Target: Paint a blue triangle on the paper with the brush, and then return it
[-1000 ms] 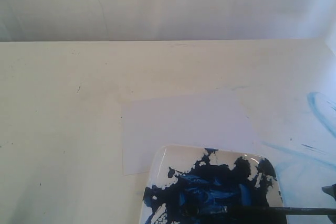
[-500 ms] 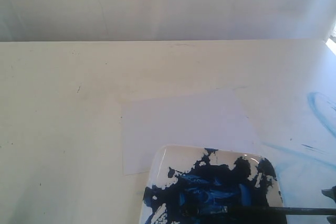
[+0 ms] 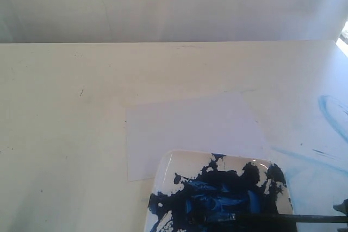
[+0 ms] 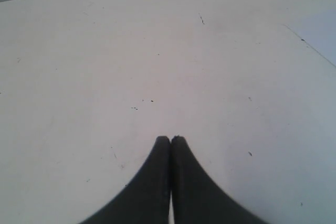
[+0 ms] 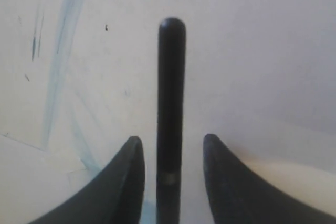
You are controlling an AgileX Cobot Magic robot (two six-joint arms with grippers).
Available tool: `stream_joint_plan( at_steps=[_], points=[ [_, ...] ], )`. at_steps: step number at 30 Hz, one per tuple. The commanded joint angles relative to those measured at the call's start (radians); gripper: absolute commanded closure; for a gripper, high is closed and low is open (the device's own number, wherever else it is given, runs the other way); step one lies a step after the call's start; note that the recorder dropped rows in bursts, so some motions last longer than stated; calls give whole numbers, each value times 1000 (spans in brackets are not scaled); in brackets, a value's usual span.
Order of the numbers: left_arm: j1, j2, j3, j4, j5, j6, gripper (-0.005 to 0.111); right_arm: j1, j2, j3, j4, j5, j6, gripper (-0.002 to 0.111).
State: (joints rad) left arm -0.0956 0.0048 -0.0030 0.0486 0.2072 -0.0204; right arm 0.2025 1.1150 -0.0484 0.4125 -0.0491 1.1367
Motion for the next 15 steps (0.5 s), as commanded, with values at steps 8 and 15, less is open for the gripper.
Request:
stream_joint_plan(
  at_steps=[8,15],
  points=[
    [-7,-4,3,-6,-4,-1,107,-3,6,2,3,-22,3,96],
    [-7,-4,3,-6,-4,-1,107,-3,6,2,5,-84,18,108]
  ],
)
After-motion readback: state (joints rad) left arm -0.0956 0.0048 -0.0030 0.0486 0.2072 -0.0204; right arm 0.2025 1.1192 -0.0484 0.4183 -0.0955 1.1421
